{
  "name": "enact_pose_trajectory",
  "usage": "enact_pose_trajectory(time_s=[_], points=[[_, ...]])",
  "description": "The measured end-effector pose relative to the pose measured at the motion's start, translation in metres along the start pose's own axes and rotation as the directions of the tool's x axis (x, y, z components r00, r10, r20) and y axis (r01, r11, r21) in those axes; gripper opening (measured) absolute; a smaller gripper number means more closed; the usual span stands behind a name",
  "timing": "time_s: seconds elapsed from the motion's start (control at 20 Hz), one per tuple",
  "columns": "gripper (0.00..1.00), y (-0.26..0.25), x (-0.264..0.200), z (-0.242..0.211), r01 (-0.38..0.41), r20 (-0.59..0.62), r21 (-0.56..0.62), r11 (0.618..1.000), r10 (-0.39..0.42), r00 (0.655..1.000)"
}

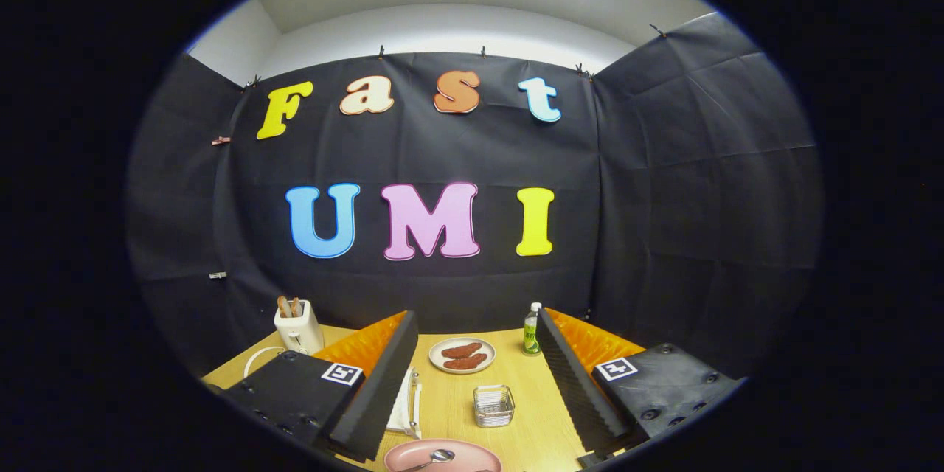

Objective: Take the plate from the dish rack, then take the spoon from the basket and place it into the plate.

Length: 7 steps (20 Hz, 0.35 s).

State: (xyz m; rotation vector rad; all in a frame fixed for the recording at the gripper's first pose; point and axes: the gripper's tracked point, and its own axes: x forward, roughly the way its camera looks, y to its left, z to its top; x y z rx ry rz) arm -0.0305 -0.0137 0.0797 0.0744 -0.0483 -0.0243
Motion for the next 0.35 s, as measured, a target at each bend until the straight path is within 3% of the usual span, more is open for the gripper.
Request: enact_pose_trajectory(time_s=[0.35], points=[[0.98,0.005,0.012,-0.015,-0.048,-0.039,0.003,0.999,0.049,0.998]])
